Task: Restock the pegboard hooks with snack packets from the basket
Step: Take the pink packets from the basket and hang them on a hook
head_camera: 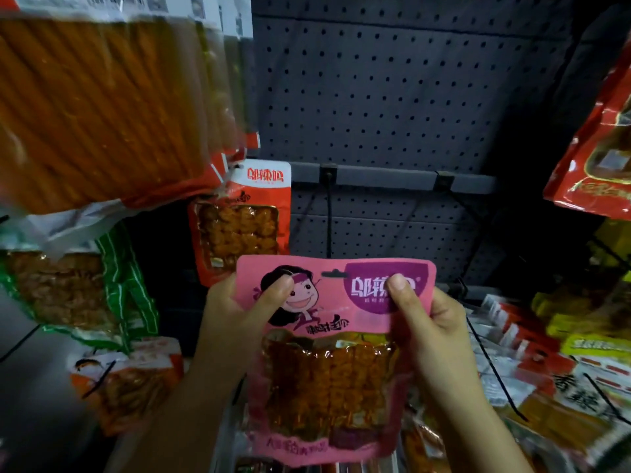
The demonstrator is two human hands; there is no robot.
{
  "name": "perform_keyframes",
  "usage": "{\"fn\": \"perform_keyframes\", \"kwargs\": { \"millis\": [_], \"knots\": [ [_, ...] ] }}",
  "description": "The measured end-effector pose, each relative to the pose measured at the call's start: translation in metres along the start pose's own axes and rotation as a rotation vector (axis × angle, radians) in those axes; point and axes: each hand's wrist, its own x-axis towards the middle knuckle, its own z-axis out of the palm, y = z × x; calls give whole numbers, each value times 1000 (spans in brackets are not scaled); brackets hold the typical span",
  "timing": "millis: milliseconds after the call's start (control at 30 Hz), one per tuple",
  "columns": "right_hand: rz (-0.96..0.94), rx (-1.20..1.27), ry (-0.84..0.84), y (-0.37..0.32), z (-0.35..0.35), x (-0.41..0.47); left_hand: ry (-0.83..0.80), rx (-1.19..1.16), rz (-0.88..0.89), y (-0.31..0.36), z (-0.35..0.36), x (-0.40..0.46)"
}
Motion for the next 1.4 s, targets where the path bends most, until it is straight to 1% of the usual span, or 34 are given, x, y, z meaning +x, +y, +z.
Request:
{"fn": "perform_keyframes", "kwargs": {
  "millis": [100, 200, 300, 400, 500, 567, 767, 967, 1100, 1233, 1300, 1400],
  "knots": [
    [-35, -10, -53, -2, 1, 3, 65, 11, 4, -1, -3, -2],
    [-22, -4, -96, -5, 5, 6, 91, -4, -7, 1, -4, -3],
    [6, 5, -85, -5, 7, 7, 66, 17, 20, 3, -5, -1],
    [-9, 2, -34, -3, 9, 3, 20, 29, 70, 10, -10, 2],
    [6, 14, 29, -1, 12, 3, -61, 6, 20, 10, -13, 8],
    [22, 13, 47, -1, 13, 3, -82, -17, -15, 7, -11, 11],
    [30, 19, 89, 6, 14, -2, -135, -80, -18, -6, -10, 15],
    [47, -9, 114, 13, 16, 2, -128, -7, 5, -13, -13, 23],
    [39, -67, 119, 14, 17, 14, -110, 13, -19, -23, -11, 41],
    [47, -145, 151, 17, 18, 45, -193, 48, -58, -35, -16, 69],
    [51, -174, 126, 19, 17, 59, -200, 63, -70, -40, -18, 82],
    [41, -215, 88, 25, 14, 75, -162, 137, -56, -47, -13, 103]
  ]
}}
